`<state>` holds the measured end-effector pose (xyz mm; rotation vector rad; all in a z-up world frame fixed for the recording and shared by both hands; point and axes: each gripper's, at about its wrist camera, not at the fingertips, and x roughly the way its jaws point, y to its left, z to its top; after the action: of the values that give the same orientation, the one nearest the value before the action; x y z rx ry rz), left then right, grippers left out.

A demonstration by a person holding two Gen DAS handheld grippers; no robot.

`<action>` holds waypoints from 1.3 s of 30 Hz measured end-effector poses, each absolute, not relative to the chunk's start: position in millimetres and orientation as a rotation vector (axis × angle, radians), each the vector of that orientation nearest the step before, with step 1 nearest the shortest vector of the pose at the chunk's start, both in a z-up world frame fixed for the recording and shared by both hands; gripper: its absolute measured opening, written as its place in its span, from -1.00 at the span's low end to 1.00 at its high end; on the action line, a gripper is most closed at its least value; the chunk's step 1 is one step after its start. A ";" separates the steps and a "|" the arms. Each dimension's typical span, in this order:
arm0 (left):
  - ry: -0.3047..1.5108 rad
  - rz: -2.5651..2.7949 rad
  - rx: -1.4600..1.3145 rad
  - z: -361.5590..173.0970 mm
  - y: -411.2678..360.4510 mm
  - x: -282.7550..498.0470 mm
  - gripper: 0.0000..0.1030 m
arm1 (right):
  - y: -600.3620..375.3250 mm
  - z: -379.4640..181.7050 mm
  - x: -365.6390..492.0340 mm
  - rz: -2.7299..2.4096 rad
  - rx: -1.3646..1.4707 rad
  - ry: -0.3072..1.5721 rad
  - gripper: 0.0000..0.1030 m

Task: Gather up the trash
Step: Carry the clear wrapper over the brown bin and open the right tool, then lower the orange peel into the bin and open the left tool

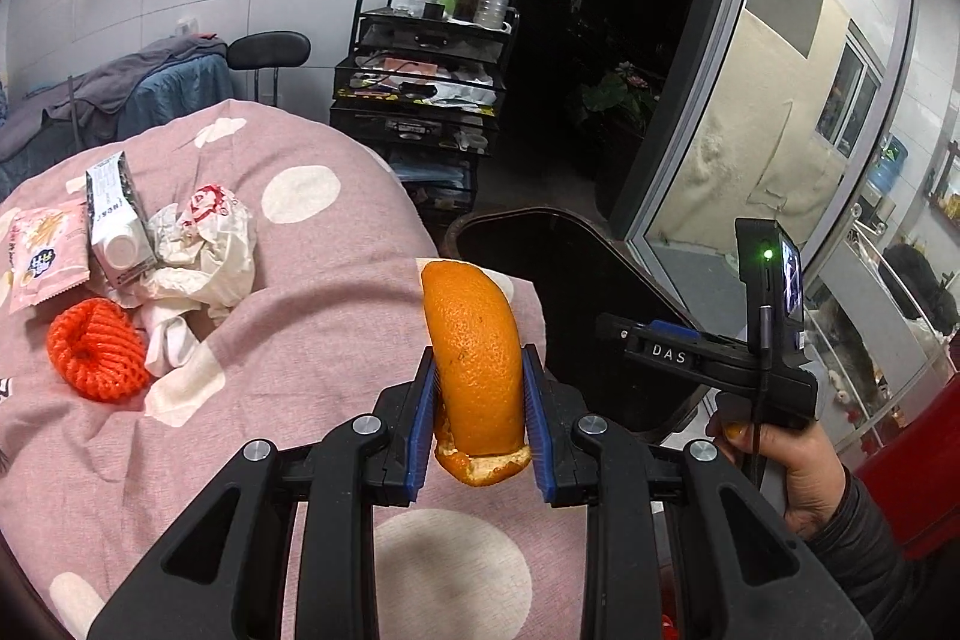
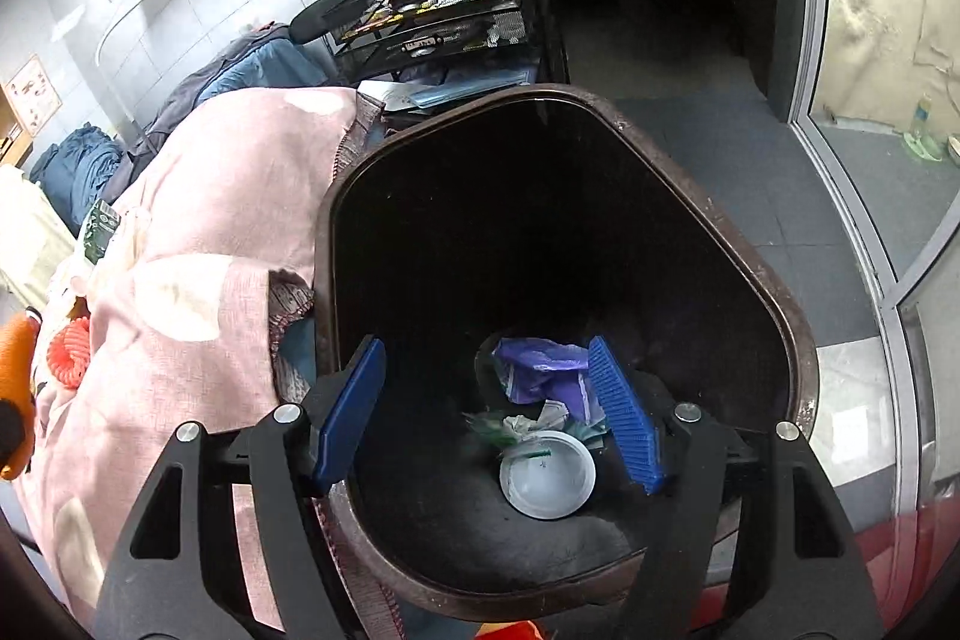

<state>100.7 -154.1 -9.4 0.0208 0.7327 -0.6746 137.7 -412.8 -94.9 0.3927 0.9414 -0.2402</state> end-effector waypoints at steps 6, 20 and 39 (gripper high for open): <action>0.744 -0.714 0.029 -8.2 -168.0 103.2 -0.48 | -423.4 -86.6 129.7 -0.280 0.414 0.898 0.49; 0.815 -0.828 0.052 -12.6 -222.1 116.6 -0.48 | -445.4 -71.2 119.2 -0.374 0.400 0.847 0.65; 0.889 -0.872 0.177 -34.5 -273.3 121.9 0.07 | -468.9 -75.8 112.7 -0.430 0.422 0.853 0.69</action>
<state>121.9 -273.3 -34.5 0.1772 0.8888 -0.8716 112.7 -468.9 -75.8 0.4223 0.8527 -0.4296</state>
